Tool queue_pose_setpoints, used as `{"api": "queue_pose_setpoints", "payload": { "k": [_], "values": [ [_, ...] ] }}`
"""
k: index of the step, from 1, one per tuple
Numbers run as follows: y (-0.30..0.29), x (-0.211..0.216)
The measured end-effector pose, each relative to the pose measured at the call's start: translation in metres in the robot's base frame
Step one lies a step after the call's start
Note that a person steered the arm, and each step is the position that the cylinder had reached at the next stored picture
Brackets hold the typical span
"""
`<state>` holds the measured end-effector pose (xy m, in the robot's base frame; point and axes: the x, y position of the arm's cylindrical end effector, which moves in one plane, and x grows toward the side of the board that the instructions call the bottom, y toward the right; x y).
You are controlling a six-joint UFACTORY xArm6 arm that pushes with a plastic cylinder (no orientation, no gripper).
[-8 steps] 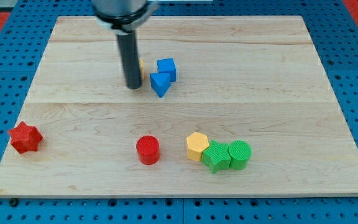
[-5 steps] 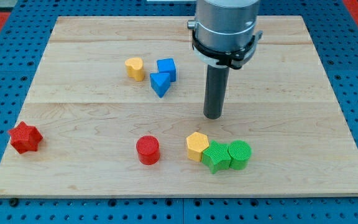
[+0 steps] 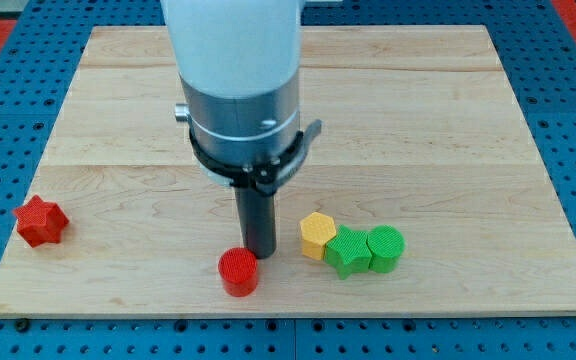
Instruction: Push the yellow hexagon to the bottom left of the blue triangle
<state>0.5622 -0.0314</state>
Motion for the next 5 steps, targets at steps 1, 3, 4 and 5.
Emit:
{"api": "queue_pose_setpoints", "payload": {
  "k": [1,3,4,5],
  "values": [
    [0.027,0.008],
    [0.083,-0.017],
    [0.066,-0.053],
    [0.033,-0.090]
  ]
}}
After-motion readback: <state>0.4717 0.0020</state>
